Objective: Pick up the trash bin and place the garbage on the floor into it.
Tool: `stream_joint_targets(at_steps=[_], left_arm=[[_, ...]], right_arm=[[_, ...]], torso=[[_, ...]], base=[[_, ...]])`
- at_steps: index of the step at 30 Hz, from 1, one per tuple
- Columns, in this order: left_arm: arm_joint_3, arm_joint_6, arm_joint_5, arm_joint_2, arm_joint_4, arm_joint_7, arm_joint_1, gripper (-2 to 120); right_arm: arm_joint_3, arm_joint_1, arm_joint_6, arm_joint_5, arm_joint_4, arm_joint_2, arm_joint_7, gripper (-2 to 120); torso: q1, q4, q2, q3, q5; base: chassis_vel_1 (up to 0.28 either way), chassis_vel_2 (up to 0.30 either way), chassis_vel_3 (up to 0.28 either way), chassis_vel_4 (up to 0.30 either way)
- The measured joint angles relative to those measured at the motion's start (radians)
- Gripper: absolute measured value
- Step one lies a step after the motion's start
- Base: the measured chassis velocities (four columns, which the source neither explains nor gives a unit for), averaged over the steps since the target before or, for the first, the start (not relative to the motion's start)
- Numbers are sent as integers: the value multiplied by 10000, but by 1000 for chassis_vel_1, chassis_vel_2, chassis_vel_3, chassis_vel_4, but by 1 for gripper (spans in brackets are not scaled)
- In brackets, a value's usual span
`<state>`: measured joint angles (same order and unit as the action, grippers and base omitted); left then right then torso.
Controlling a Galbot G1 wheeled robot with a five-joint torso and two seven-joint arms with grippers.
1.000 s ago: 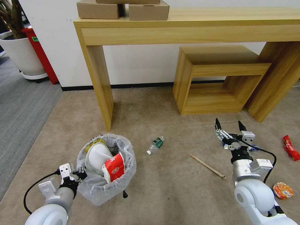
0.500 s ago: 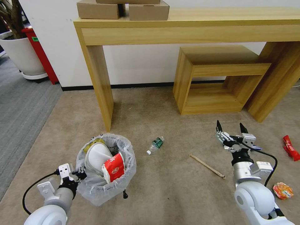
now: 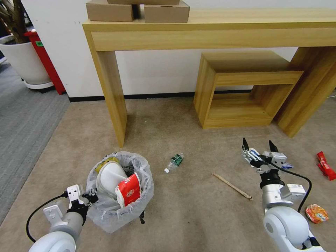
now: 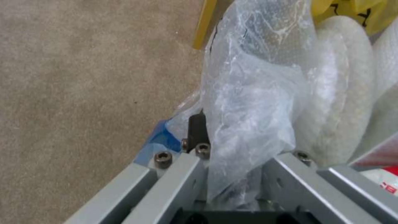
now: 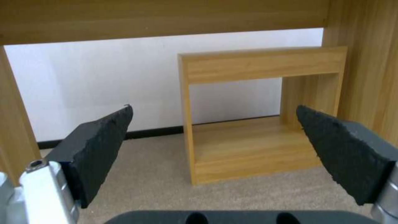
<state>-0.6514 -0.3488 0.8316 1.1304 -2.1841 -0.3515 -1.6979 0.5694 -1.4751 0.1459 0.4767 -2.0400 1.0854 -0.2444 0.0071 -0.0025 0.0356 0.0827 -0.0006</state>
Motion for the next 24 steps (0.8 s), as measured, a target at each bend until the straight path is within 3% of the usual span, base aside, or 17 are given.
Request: stream_joint_targets(at_steps=[24], left_arm=[[70, 47, -55, 138, 237, 11, 185, 1]], right_arm=[[-299, 328, 31, 55, 282, -55, 5, 100]], torso=[[1, 0, -3, 0, 0]], base=[[-70, 74, 72, -74]])
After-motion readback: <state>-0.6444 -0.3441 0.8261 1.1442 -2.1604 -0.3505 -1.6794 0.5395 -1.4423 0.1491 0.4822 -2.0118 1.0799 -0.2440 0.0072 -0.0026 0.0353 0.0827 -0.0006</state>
